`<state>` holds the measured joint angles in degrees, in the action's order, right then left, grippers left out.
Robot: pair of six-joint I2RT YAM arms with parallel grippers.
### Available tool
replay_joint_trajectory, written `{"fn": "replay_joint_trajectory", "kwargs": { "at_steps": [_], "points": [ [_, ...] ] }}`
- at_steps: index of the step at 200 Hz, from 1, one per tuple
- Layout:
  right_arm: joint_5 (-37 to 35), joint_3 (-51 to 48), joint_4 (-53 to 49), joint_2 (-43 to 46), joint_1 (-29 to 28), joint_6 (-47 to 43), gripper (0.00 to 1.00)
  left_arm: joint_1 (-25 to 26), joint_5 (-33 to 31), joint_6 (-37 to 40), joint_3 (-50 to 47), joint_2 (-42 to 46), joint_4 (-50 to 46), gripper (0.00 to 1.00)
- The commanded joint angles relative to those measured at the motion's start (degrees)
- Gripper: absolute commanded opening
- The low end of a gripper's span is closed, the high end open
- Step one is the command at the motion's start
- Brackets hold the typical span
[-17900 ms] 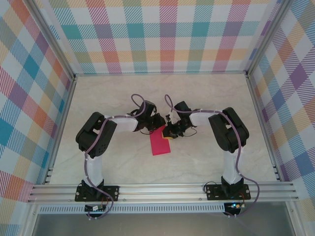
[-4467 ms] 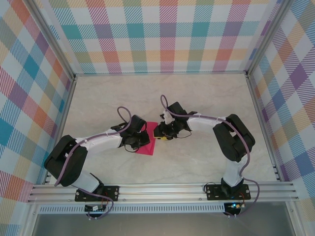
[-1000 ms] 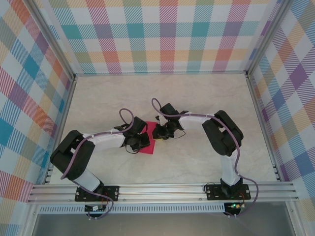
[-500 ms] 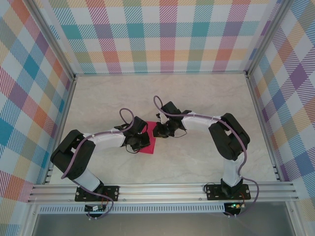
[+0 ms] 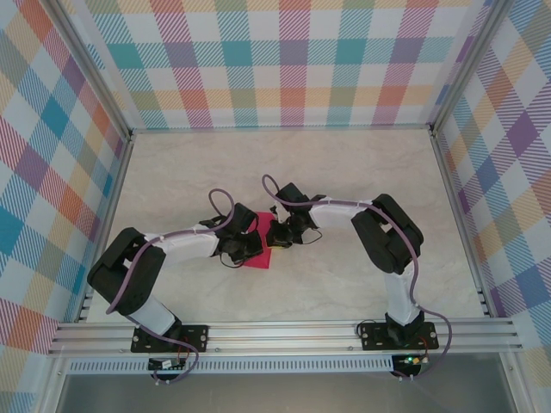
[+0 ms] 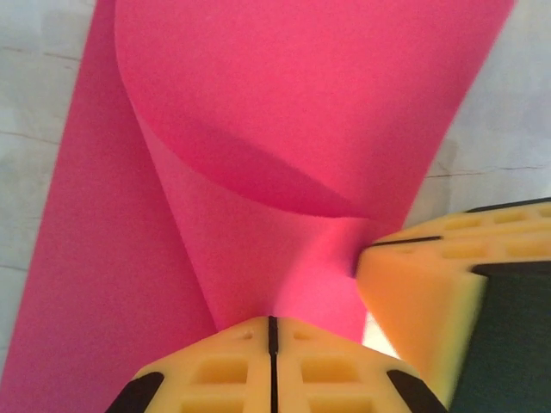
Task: Fold a paper plane with a square sheet of paper (pick it up from the middle)
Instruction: Fold the triangle a second time at the center of the table.
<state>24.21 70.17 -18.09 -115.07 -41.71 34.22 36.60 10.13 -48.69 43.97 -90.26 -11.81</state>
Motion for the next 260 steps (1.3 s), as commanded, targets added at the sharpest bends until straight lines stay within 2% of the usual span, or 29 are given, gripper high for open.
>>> {"fn": "replay_joint_trajectory", "kwargs": {
  "at_steps": [1,39,91,122,168,209,260],
  "points": [
    [-3.6,0.7,-4.6,-1.8,-0.2,-0.6,0.09,-0.8,1.5,-1.4,-1.8,4.5,5.5,0.10],
    [-3.6,1.0,-5.5,-2.8,-0.2,-0.6,0.09,-1.6,-0.6,-1.9,-4.4,6.7,6.6,0.11],
    [-3.8,1.2,-6.1,-3.6,-0.2,-0.6,0.09,-2.5,-2.3,-1.1,-5.2,3.1,7.2,0.10],
    [-4.2,1.4,-6.6,-4.1,-0.2,-0.7,0.09,-3.7,-5.4,-0.9,-7.1,1.8,7.0,0.09],
    [-4.3,1.5,-6.9,-4.2,-0.2,-1.1,0.09,-4.3,-3.2,-2.1,-8.6,3.1,8.5,0.09],
    [-4.7,1.3,-6.8,-4.0,-0.2,-0.9,0.08,-4.6,-1.3,-1.3,-5.2,7.4,9.8,0.10],
    [-4.7,1.4,-7.0,-4.5,-0.3,-1.0,0.08,-5.0,-2.9,0.7,-2.3,0.8,8.5,0.10]
  ]
}}
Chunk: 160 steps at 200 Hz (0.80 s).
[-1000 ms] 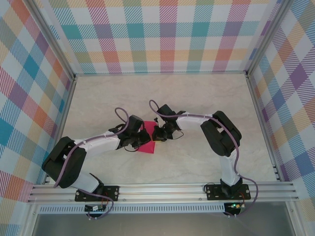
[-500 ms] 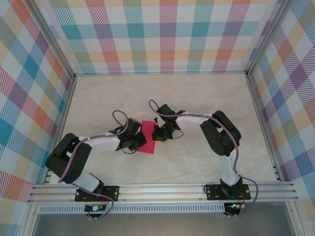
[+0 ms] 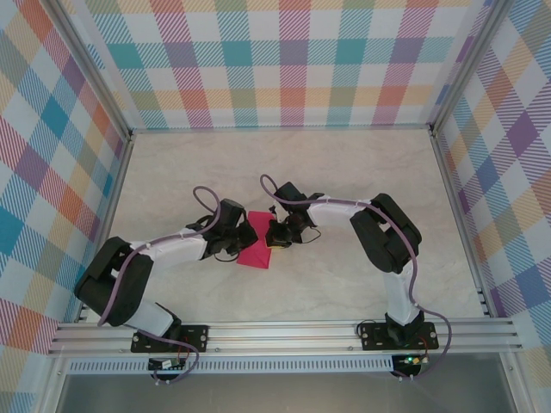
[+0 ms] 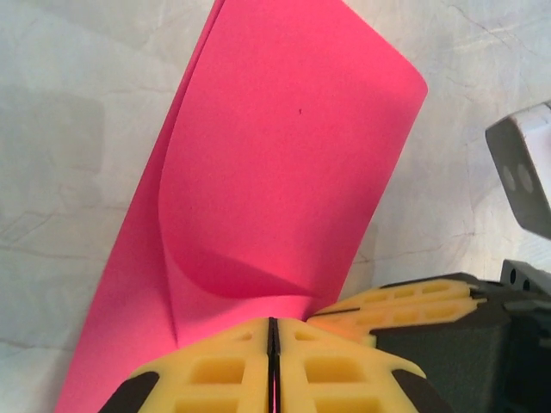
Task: Fold a paper plane with a square sheet of paper (pick it up from the middle)
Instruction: Fold the triangle a second time at the center of the table.
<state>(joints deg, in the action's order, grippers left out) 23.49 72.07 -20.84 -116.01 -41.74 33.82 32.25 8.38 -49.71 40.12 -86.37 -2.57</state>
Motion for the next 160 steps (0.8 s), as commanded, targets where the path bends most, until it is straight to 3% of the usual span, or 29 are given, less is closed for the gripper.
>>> {"fn": "replay_joint_trajectory", "kwargs": {
  "at_steps": [1,43,91,122,160],
  "points": [
    [-3.9,-0.5,-4.2,-3.6,-0.2,-0.5,0.08,-0.7,-1.2,1.8,1.5,-3.2,-0.9,0.10],
    [-4.0,-0.4,-4.3,-3.9,-0.2,-0.7,0.08,-1.4,-4.9,2.3,0.4,-5.7,-2.2,0.09],
    [-4.1,-0.3,-4.5,-4.1,-0.2,-0.6,0.08,-3.3,3.1,1.3,-0.7,-3.7,5.0,0.09],
    [-4.2,-0.3,-4.5,-4.2,-0.2,-0.6,0.08,-3.8,2.3,2.4,0.1,-0.9,4.1,0.11],
    [-4.2,-0.4,-4.4,-4.3,-0.2,-0.7,0.08,-4.0,1.6,2.6,0.0,-4.9,2.7,0.09]
  ]
}}
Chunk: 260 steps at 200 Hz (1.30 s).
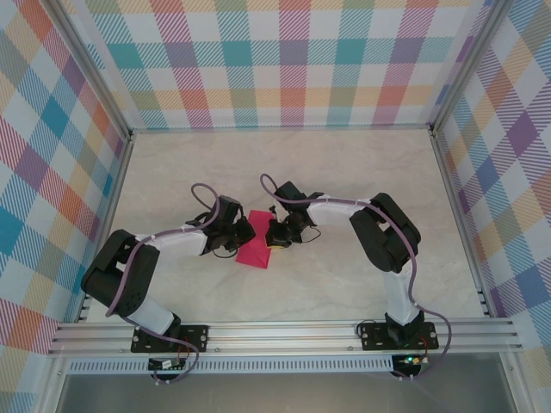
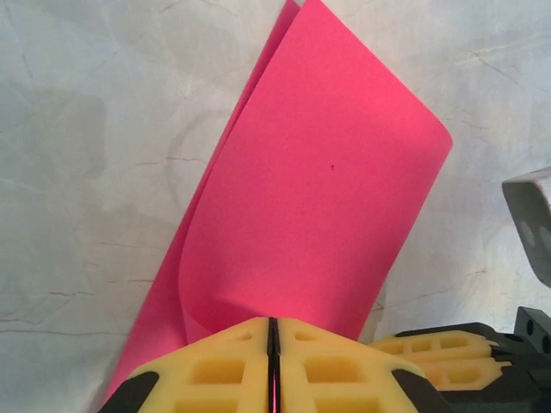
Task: Fold a paper plane with a square sheet of paper (pick it up from the middle)
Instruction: Fold the triangle a second time at the center of the table.
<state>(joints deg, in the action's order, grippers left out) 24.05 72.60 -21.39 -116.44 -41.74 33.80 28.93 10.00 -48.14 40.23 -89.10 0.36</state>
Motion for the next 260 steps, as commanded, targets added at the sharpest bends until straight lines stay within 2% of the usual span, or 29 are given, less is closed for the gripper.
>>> {"fn": "replay_joint_trajectory", "kwargs": {
  "at_steps": [1,47,94,137,194,260],
  "points": [
    [-4.7,-0.9,-3.8,-3.9,-0.2,-0.7,0.08,-0.7,0.0,1.0,-0.1,-2.3,-0.3,0.09],
    [-4.1,-0.5,-3.7,-3.3,-0.2,-0.7,0.08,-0.8,-2.2,1.1,-0.9,-5.2,-1.3,0.08],
    [1.5,0.3,-0.4,3.8,-0.4,-1.0,0.10,-0.8,-2.0,-0.1,-2.8,-5.6,-1.1,0.06],
    [1.4,-1.4,1.6,8.7,-2.7,1.0,0.10,-0.7,-1.2,-2.7,-4.0,-5.9,-0.8,0.06],
    [0.3,-1.8,1.9,6.4,-6.7,2.8,0.10,-0.7,-1.0,-4.7,-4.2,-6.3,-1.1,0.05],
    [-2.8,-4.3,1.4,3.0,-7.0,3.1,0.09,-0.7,-1.1,-5.2,-4.5,-6.9,-0.4,0.05]
  ]
}}
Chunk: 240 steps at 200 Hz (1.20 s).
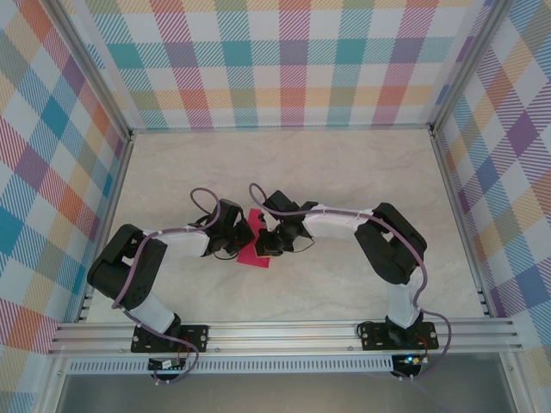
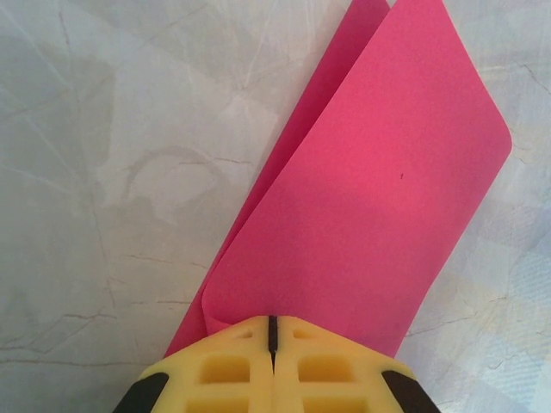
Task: Fold a paper plane with a square sheet of paper (pick it up from the middle)
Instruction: Fold the triangle a second time at the center of the table.
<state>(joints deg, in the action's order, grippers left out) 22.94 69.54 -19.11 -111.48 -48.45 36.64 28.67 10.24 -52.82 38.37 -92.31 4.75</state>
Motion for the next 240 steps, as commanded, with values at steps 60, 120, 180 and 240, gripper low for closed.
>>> {"fn": "replay_joint_trajectory", "kwargs": {
  "at_steps": [60,120,180,240],
  "points": [
    [-5.9,-2.3,-4.5,-0.8,-0.3,-0.6,0.08,-0.5,-1.6,-0.6,-2.8,-4.3,-4.8,0.05],
    [-3.4,-0.6,-4.3,4.2,-1.6,-1.6,0.09,-0.7,-1.6,-1.1,-2.7,-4.5,-5.0,0.04],
    [-5.6,-0.8,-5.4,0.1,-2.5,-1.3,0.09,-0.7,-1.6,-1.3,-2.6,-4.4,-5.3,0.04],
    [-9.7,-3.9,-8.4,1.0,-2.4,-0.6,0.09,-0.7,-1.5,-1.1,-2.5,-4.6,-5.4,0.05]
  ]
}}
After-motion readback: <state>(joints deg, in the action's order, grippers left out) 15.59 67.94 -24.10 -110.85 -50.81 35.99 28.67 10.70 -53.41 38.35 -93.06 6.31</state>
